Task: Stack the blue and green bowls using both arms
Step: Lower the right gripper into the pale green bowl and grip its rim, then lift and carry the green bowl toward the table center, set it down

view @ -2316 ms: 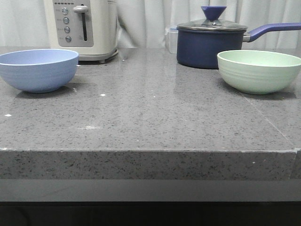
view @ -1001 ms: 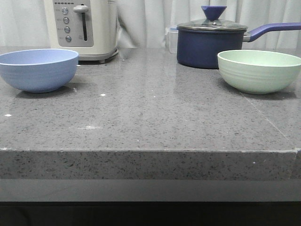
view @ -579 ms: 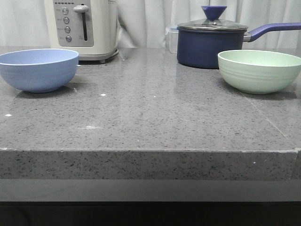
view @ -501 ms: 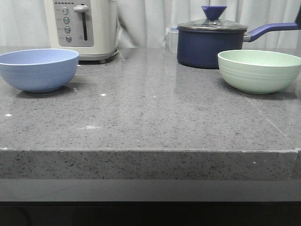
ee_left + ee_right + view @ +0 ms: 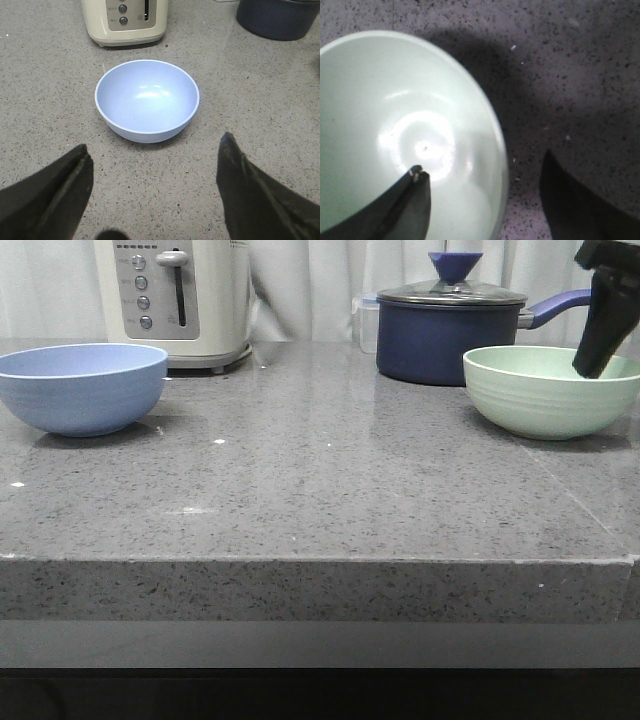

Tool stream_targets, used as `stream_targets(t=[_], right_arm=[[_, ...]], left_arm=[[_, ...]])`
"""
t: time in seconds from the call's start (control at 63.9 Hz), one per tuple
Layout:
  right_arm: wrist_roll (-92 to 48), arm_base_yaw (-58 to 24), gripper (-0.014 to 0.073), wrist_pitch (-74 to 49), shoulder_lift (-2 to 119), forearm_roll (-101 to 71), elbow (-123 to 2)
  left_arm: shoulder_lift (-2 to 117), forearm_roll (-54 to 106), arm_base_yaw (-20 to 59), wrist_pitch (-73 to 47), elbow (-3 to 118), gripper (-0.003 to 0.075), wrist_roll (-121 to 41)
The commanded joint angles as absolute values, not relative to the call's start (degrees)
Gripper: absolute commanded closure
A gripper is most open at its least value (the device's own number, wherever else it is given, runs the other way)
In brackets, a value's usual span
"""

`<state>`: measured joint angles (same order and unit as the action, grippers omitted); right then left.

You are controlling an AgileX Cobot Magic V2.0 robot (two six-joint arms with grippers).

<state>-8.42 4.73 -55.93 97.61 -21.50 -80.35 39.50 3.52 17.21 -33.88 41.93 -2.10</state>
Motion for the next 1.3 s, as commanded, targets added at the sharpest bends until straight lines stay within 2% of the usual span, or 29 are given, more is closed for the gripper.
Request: stream_targets(t=[0.0, 0.25, 0.516, 0.61, 0.829, 1.283], right_arm=[[-9.38, 5.15, 0.0246, -53.10, 95.35, -23.45, -82.30], [-9.38, 5.15, 0.0377, -53.24, 95.40, -23.33, -82.30], [-9.42, 5.15, 0.0604, -53.46, 95.40, -23.32, -82.30], [-9.62, 5.15, 0.0660, -53.32, 95.29, -23.27, -82.30], [-11.42, 2.25, 0.0655, -58.83, 94.64, -22.72, -87.86], [-3.45, -17.82, 0.0648, -59.05, 99.09, -11.84, -100.61]], left_arm=[[39.58, 4.21, 17.58, -29.79, 43.96, 0.0208, -2.34], [39.58, 4.21, 17.58, -30.19, 43.96, 0.0208, -2.34], [39.58, 4.21, 17.58, -30.19, 43.96, 0.0208, -2.34], [39.58, 4.21, 17.58, -30.19, 43.96, 0.0208, -2.34], [39.58, 4.21, 17.58, -30.19, 43.96, 0.0208, -2.34], [39.58, 4.21, 17.58, -30.19, 43.96, 0.0208, -2.34]])
